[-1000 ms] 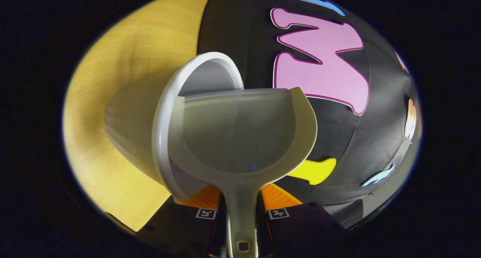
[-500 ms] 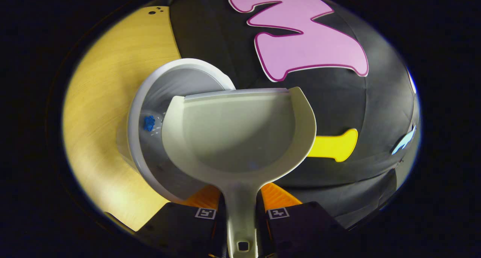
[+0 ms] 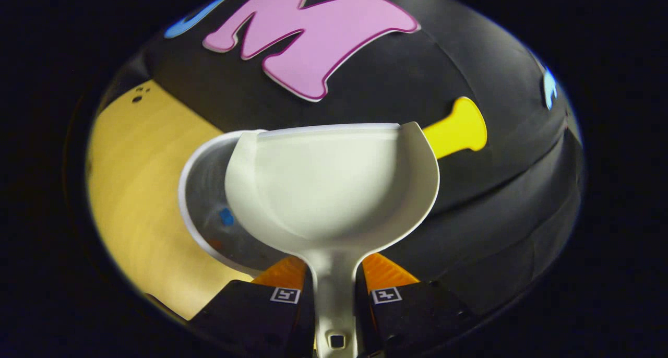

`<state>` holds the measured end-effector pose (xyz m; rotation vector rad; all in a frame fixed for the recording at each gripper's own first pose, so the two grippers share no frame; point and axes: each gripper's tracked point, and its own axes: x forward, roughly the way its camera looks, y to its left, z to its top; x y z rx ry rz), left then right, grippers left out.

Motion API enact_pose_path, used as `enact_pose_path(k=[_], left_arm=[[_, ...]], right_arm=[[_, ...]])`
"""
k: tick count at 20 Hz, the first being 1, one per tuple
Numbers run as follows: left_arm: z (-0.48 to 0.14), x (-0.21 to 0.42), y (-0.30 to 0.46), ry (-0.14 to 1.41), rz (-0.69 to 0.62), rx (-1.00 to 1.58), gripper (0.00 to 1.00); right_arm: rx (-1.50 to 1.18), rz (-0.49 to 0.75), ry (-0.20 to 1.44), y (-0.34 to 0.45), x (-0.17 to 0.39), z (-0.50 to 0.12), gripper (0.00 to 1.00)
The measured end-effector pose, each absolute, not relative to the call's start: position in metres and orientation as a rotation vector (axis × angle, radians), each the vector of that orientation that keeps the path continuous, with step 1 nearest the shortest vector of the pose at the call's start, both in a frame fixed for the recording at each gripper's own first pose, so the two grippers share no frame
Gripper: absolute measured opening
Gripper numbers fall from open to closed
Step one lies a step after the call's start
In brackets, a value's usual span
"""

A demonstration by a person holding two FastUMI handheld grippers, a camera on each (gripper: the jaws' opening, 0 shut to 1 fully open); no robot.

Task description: Pick up the small broom and dustpan from the desktop, sweep the trash into the dustpan with the broom, and then empty the trash into the garbage bin.

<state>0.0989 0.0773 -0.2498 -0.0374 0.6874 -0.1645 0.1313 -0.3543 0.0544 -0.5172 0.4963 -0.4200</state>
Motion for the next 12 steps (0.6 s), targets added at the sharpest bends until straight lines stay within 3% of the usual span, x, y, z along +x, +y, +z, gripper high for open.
enact_pose_path(k=[7,12], left_arm=[[-0.253,0.074,0.068,0.665,-0.184,-0.037,0.27],[-0.260,0.063,0.069,0.642,-0.187,-0.032,0.27]], right_arm=[[-0.201,-0.307,0.354,-0.295,0.133,0.097,0.38],[-0.079,-0.181,0.336,-0.263,0.134,0.086,0.31]])
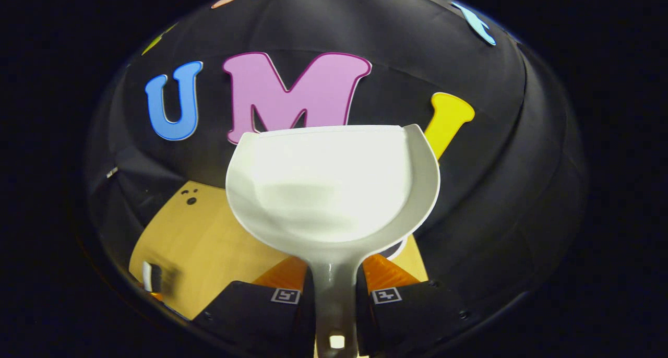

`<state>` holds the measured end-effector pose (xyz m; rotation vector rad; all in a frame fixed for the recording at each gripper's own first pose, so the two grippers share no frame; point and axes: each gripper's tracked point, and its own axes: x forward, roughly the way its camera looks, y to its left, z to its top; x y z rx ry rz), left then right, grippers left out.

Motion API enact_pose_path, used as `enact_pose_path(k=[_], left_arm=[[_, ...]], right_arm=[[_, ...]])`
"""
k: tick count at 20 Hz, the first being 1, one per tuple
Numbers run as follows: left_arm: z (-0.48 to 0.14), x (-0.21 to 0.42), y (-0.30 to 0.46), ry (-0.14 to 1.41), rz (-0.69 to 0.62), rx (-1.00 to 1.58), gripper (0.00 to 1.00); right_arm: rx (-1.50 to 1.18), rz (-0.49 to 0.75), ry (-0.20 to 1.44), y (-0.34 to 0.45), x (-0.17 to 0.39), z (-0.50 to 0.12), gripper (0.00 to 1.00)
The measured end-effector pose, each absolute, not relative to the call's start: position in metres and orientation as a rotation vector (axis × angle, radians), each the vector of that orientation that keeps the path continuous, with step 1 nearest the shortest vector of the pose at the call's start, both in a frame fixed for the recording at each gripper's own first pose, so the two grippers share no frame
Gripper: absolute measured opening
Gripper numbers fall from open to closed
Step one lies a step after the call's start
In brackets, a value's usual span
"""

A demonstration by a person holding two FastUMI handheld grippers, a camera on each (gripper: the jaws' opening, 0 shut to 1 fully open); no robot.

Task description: Pick up the small broom and dustpan from the desktop, sweep the trash into the dustpan with the broom, and then empty the trash into the garbage bin.

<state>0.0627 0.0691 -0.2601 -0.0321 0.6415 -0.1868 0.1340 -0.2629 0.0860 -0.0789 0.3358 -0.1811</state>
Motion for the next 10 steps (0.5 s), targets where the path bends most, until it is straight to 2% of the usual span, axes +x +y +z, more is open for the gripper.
enact_pose_path(k=[2,3,4,10], left_arm=[[-0.265,0.062,0.069,0.634,-0.184,-0.037,0.27],[-0.270,0.062,0.070,0.635,-0.181,-0.035,0.27],[-0.274,0.064,0.072,0.637,-0.177,-0.030,0.27],[-0.289,0.082,0.077,0.655,-0.142,-0.048,0.27]], right_arm=[[-0.048,-0.120,0.350,-0.249,0.141,0.070,0.31],[-0.031,-0.090,0.358,-0.252,0.145,0.065,0.38],[-0.018,-0.063,0.371,-0.249,0.146,0.055,0.31],[0.025,0.046,0.515,-0.250,0.151,0.014,0.34]])
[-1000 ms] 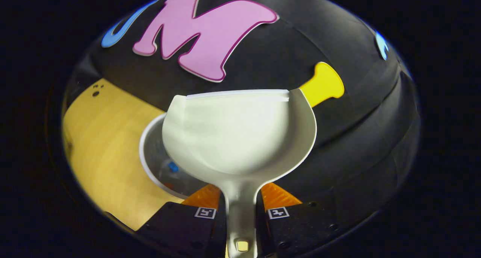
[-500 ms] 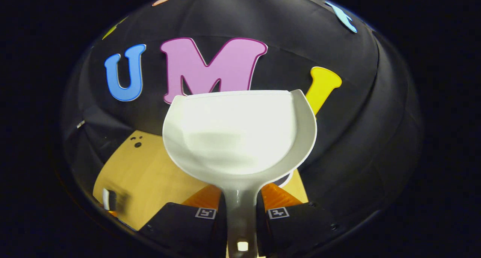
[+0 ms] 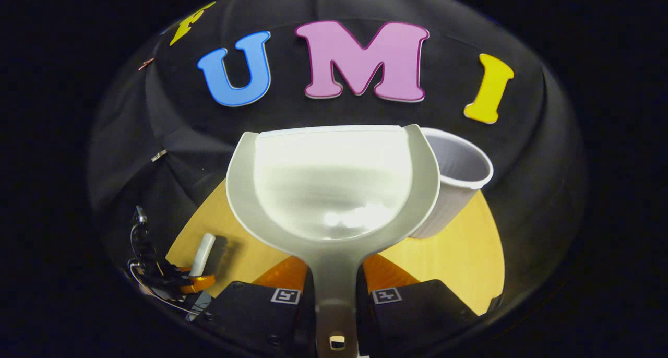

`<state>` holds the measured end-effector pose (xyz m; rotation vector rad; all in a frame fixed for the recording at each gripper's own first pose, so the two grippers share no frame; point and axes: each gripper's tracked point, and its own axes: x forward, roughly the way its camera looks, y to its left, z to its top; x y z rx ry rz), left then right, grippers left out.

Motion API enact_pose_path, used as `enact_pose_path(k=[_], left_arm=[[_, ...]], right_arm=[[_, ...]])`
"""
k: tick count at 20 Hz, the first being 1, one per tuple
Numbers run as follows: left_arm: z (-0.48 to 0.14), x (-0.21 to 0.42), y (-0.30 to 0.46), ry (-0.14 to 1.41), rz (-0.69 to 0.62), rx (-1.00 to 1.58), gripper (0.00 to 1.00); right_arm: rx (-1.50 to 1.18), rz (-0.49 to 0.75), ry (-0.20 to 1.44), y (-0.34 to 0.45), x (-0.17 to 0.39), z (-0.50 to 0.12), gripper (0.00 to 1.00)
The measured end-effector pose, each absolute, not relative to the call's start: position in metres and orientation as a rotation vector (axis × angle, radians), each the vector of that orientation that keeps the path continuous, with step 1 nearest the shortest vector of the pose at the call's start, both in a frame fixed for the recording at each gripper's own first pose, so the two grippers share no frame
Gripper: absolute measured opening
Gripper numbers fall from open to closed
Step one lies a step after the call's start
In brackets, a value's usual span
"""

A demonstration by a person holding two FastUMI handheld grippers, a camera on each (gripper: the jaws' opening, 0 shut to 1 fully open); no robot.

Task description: Pick up the small broom and dustpan from the desktop, sweep the trash into the dustpan with the broom, and then empty the trash into the garbage bin.

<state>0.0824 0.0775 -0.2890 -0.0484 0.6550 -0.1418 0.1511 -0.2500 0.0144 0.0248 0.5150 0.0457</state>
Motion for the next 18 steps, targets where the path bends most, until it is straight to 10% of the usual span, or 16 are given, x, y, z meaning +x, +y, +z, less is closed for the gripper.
enact_pose_path(k=[18], left_arm=[[-0.337,0.165,0.056,0.825,-0.052,0.109,0.28]], right_arm=[[0.015,0.005,0.890,-0.275,0.187,-0.123,0.35]])
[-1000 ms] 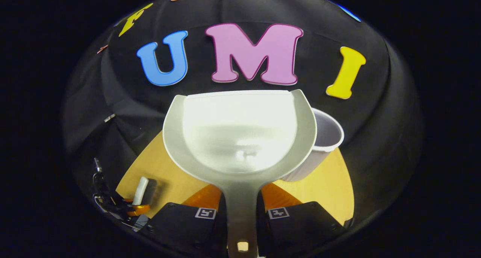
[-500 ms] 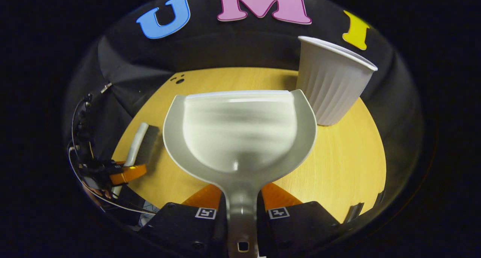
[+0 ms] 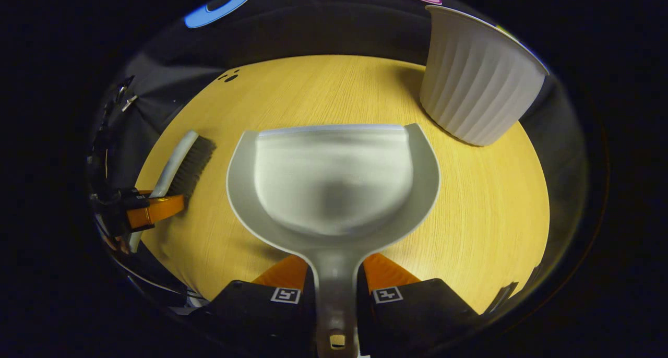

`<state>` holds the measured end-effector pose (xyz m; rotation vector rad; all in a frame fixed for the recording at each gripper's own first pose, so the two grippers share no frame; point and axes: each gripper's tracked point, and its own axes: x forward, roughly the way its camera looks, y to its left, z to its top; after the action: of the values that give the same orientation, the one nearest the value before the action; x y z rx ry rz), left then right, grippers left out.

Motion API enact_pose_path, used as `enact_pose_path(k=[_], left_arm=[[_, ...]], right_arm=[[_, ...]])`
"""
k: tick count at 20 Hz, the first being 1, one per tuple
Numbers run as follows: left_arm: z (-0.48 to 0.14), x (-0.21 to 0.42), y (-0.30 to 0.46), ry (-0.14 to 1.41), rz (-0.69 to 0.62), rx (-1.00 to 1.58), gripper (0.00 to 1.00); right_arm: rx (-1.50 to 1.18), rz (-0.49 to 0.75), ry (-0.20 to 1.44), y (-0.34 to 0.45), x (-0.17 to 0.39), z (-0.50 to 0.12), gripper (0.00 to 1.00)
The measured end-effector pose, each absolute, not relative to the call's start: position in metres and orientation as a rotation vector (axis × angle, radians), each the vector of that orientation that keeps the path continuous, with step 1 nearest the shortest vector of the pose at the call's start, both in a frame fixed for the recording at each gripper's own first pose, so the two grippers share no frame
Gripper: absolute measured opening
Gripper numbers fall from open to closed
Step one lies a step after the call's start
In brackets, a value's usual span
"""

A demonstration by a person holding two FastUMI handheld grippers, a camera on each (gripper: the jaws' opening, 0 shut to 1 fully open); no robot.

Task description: Pick up the small broom and dustpan from the desktop, sweep the trash into the dustpan with the broom, and then empty the trash into the garbage bin.

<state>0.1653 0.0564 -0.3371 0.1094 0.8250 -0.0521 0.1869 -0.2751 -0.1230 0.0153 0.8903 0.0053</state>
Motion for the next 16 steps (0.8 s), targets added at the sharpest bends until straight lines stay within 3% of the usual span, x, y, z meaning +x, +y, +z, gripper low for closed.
enact_pose_path(k=[4,5,6,7,9,11,12,14,16], left_arm=[[-0.334,0.178,0.046,0.840,-0.047,0.184,0.30],[-0.335,0.177,0.045,0.846,-0.046,0.193,0.30],[-0.331,0.175,0.042,0.848,-0.046,0.202,0.30],[-0.333,0.174,0.042,0.854,-0.042,0.209,0.28],[-0.335,0.176,0.045,0.858,-0.027,0.215,0.30],[-0.335,0.175,0.043,0.864,-0.030,0.210,0.39],[-0.334,0.174,0.042,0.860,-0.035,0.207,0.46],[-0.329,0.169,0.036,0.850,-0.056,0.189,0.49],[-0.320,0.162,0.032,0.834,-0.068,0.165,0.83]], right_arm=[[-0.014,0.016,0.933,-0.277,0.192,-0.143,0.39],[-0.031,0.015,0.931,-0.278,0.192,-0.143,0.36],[-0.042,0.016,0.932,-0.278,0.191,-0.142,0.41],[-0.039,0.016,0.933,-0.278,0.190,-0.141,0.36],[-0.036,0.018,0.937,-0.276,0.190,-0.142,0.37],[-0.033,0.028,0.949,-0.275,0.188,-0.143,0.43],[-0.036,0.033,0.948,-0.275,0.188,-0.143,0.39],[-0.031,0.041,0.947,-0.273,0.187,-0.141,0.39],[-0.019,0.054,0.937,-0.268,0.184,-0.136,0.43]])
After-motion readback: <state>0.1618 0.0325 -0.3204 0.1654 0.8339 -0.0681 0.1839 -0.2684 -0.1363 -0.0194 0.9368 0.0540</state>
